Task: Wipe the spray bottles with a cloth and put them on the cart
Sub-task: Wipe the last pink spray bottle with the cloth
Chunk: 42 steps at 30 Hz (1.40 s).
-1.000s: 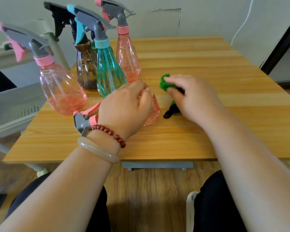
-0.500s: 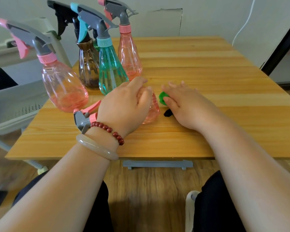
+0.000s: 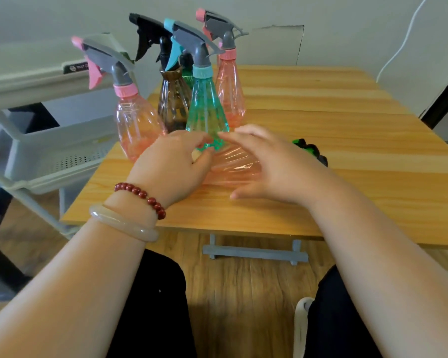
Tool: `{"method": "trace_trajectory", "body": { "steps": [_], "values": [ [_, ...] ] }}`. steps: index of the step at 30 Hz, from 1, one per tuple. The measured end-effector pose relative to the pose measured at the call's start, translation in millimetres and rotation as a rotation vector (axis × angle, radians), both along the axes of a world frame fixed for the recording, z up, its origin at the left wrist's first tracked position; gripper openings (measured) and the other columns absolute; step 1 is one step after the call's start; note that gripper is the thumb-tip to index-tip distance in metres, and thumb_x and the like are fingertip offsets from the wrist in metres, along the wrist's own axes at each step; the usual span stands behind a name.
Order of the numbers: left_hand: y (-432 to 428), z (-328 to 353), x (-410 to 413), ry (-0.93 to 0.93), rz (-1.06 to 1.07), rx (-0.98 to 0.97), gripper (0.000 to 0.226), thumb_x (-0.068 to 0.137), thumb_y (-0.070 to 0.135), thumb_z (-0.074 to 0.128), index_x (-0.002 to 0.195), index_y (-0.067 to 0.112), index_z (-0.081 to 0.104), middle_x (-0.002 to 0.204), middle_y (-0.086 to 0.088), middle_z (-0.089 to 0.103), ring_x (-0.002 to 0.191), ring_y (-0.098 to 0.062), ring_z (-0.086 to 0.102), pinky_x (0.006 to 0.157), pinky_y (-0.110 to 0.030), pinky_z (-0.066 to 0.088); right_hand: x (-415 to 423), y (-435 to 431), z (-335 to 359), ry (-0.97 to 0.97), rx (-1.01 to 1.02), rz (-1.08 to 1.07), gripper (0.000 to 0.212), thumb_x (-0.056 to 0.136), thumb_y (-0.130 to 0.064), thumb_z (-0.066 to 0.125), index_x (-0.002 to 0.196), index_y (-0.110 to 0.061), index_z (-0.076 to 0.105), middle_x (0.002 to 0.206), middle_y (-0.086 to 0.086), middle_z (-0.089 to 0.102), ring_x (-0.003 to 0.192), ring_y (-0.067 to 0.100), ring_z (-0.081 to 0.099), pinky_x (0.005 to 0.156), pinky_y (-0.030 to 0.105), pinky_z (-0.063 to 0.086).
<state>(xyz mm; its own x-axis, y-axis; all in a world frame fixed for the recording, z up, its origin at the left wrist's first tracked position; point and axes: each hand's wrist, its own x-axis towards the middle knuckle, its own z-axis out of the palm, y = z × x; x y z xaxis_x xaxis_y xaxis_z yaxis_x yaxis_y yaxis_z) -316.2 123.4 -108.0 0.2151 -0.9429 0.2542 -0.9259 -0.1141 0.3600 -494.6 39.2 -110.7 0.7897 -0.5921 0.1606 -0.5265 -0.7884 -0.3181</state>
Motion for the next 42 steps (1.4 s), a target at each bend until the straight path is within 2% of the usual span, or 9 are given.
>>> {"method": "trace_trajectory", "body": {
  "steps": [5, 12, 19, 23, 27, 31, 37, 39, 42],
  "values": [
    [17, -3, 9, 0.007, 0.017, 0.116, 0.048, 0.099, 0.048, 0.045, 0.142, 0.027, 0.051, 0.142, -0.001, 0.052, 0.128, -0.025, 0.048, 0.103, -0.043, 0.045, 1, 9, -6, -0.087, -0.081, -0.056, 0.079, 0.075, -0.04, 0.082, 0.143, -0.039, 0.043, 0.141, -0.012, 0.04, 0.121, 0.007, 0.039, 0.092, 0.018, 0.029],
    [43, -7, 21, 0.088, 0.036, 0.03, 0.05, 0.096, 0.047, 0.051, 0.141, 0.025, 0.051, 0.144, -0.002, 0.047, 0.135, -0.027, 0.039, 0.111, -0.045, 0.038, -14, 31, -21, -0.291, -0.08, -0.072, 0.066, 0.075, -0.03, 0.084, 0.134, -0.03, 0.055, 0.129, -0.018, 0.038, 0.125, 0.003, 0.036, 0.102, 0.021, 0.031],
    [60, 5, 17, 0.362, 0.049, -0.251, 0.077, 0.089, 0.037, 0.07, 0.153, 0.029, 0.028, 0.137, 0.013, 0.037, 0.116, -0.001, 0.039, 0.081, 0.003, 0.034, -14, 53, -35, -0.543, -0.099, -0.155, 0.067, 0.068, -0.021, 0.087, 0.128, -0.019, 0.058, 0.13, -0.007, 0.044, 0.127, 0.009, 0.041, 0.107, 0.019, 0.031],
    [61, 14, 14, 0.713, 0.08, -0.413, 0.091, 0.081, 0.035, 0.081, 0.153, 0.029, 0.027, 0.13, 0.016, 0.052, 0.108, -0.002, 0.062, 0.092, -0.02, 0.053, -1, 69, -40, -0.72, -0.123, -0.222, 0.066, 0.067, -0.019, 0.089, 0.122, -0.024, 0.053, 0.124, 0.0, 0.049, 0.116, -0.003, 0.041, 0.098, 0.0, 0.026],
    [56, 24, 16, 0.982, 0.022, -0.466, 0.038, 0.081, 0.023, 0.081, 0.114, 0.025, 0.065, 0.105, -0.001, 0.072, 0.1, -0.023, 0.07, 0.09, -0.048, 0.057, 13, 78, -33, -0.722, -0.013, -0.295, 0.082, 0.068, -0.023, 0.089, 0.137, -0.027, 0.044, 0.123, -0.003, 0.04, 0.106, -0.028, 0.032, 0.087, -0.007, 0.026],
    [48, 41, 15, 0.929, -0.1, -0.478, 0.036, 0.085, 0.013, 0.076, 0.096, 0.044, 0.061, 0.094, 0.01, 0.072, 0.09, -0.012, 0.071, 0.077, -0.032, 0.058, 33, 71, -33, -0.551, -0.056, -0.349, 0.105, 0.064, -0.041, 0.089, 0.15, -0.033, 0.03, 0.129, -0.004, 0.038, 0.11, -0.003, 0.04, 0.09, 0.009, 0.035],
    [18, 57, 20, 0.817, -0.161, -0.412, 0.036, 0.087, 0.013, 0.074, 0.11, 0.038, 0.061, 0.097, 0.016, 0.069, 0.09, 0.002, 0.066, 0.086, -0.019, 0.054, 59, 48, -27, -0.511, 0.004, -0.337, 0.092, 0.065, -0.051, 0.085, 0.143, -0.028, 0.042, 0.123, -0.004, 0.056, 0.113, 0.011, 0.05, 0.099, 0.035, 0.046],
    [9, 59, 22, 0.811, -0.214, -0.396, 0.036, 0.088, 0.012, 0.072, 0.113, 0.036, 0.063, 0.097, 0.014, 0.069, 0.091, 0.001, 0.066, 0.084, -0.017, 0.053, 62, 41, -23, -0.565, 0.083, -0.333, 0.085, 0.066, -0.054, 0.084, 0.138, -0.03, 0.047, 0.12, -0.012, 0.059, 0.112, 0.005, 0.054, 0.097, 0.033, 0.049],
    [-3, 58, 23, 0.819, -0.287, -0.362, 0.035, 0.09, 0.007, 0.069, 0.11, 0.035, 0.064, 0.095, 0.011, 0.07, 0.088, 0.0, 0.067, 0.08, -0.015, 0.053, 61, 36, -17, -0.727, 0.232, -0.324, 0.069, 0.068, -0.053, 0.082, 0.127, -0.033, 0.052, 0.108, -0.033, 0.053, 0.103, -0.024, 0.048, 0.085, 0.002, 0.041]
  ]
}}
